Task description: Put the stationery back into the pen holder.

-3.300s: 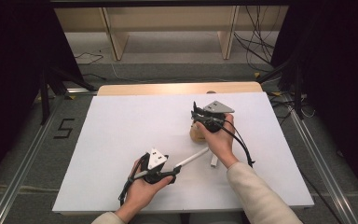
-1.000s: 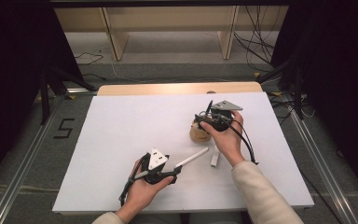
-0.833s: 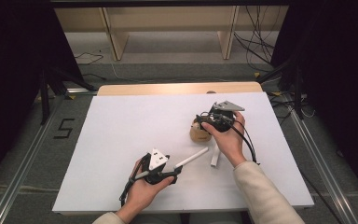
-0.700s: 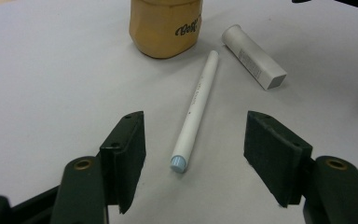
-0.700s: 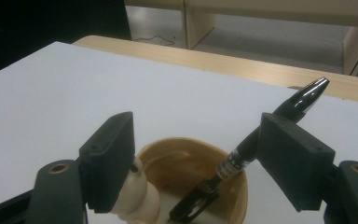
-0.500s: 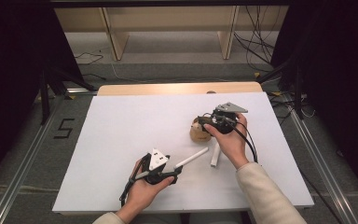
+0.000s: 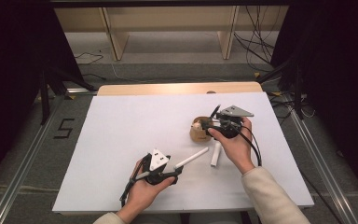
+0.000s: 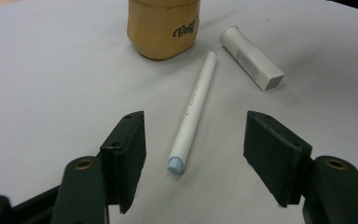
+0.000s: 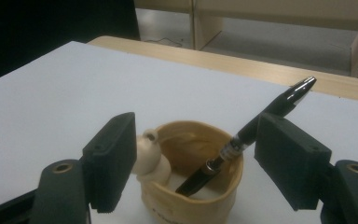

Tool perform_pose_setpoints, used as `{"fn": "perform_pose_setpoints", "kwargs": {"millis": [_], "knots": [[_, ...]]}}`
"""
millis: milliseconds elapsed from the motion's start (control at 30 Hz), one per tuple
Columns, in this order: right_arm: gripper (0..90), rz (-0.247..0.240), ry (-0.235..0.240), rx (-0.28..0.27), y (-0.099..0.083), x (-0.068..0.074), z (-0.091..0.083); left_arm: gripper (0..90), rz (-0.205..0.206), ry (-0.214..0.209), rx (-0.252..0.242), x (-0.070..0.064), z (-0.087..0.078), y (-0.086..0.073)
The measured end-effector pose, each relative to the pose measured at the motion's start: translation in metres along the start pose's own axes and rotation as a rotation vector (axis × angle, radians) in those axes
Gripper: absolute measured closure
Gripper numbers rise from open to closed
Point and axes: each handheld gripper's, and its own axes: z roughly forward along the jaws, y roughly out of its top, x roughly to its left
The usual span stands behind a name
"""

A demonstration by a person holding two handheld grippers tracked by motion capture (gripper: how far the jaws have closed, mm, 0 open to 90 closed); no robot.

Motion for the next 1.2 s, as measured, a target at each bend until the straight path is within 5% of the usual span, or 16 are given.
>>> {"fn": "perform_pose_setpoints", "kwargs": {"millis": [467, 900, 1200], "knots": [[29.8, -0.008, -0.018, 0.024, -0.014, -0.009, -0.015, 39.2, 0.002, -0.007, -0.008, -0.006, 0.001, 0.001], [29.8, 0.002, -0.051, 0.042, -0.033, -0.024, -0.031, 40.3, 0.017, -0.035, -0.016, -0.033, 0.013, 0.009], [29.8, 0.007, -0.065, 0.059, -0.042, -0.029, -0.035, 39.6, -0.002, -0.009, -0.022, -0.044, 0.024, 0.010]]}}
